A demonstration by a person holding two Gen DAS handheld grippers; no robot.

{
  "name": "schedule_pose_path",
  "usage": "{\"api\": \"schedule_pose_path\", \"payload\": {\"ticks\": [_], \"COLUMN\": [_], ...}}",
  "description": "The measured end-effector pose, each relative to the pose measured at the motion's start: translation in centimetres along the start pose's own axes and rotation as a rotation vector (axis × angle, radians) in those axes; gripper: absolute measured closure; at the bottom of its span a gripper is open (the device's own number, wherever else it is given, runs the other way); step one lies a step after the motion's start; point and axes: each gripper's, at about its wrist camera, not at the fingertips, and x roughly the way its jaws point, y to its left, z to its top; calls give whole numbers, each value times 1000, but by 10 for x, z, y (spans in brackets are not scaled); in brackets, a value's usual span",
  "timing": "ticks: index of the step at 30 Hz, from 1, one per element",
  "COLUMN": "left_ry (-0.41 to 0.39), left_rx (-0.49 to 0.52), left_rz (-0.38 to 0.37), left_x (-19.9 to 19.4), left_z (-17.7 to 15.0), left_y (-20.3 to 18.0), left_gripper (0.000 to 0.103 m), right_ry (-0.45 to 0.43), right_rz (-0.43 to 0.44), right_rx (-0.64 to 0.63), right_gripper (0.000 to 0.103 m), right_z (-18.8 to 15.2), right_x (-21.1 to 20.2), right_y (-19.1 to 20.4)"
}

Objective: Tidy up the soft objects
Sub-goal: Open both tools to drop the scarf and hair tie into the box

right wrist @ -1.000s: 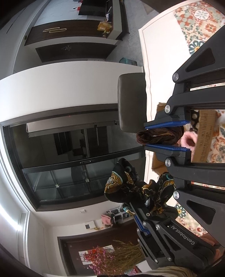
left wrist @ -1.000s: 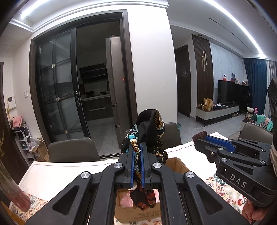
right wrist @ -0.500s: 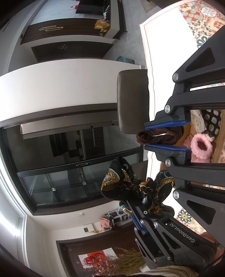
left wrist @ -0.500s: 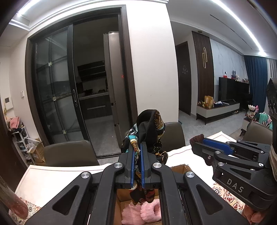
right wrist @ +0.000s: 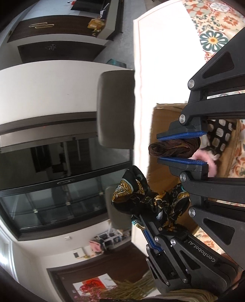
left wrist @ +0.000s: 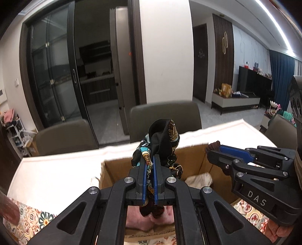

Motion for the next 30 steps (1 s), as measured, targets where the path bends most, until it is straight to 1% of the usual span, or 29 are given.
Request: {"api": "schedule_pose_path", "payload": {"ticks": [7, 12, 14, 16, 18, 23, 24, 26, 30], "left_ry": [72, 107, 114, 105, 93, 75, 68, 60, 49], "left_rx": [-11, -11, -8, -1, 2, 9, 7, 3, 2], "left_rz": [-17, -22, -21, -13, -11, -5, -1, 14, 66], "left_x": [13, 18, 18, 16, 13, 4, 1, -5, -18], "left_z": [-20, -25, -27, -28, -27, -25, -24, -23, -24], "left_y": [-2, -2, -3, -1, 0, 0, 0, 0, -2], "left_gripper": [95, 92, 86, 77, 74, 66, 65, 63, 58], "right_ry": [78, 112, 128, 137, 141, 132, 130, 120, 105], "right_rz": [-4, -5, 6, 12, 11, 20, 21, 22, 23], "right_rx": [-10, -18, -12, -10, -7, -5, -3, 0, 6], "right_gripper": [84, 83, 81, 75, 65, 63, 60, 56, 56], "right_z": [-15, -19, -20, -21, -21, -20, -20, -19, -18], "right_x": [20, 28, 31, 33, 34, 28, 27, 22, 11], "right_y": [-5, -6, -7, -7, -9, -10, -10, -11, -10]}}
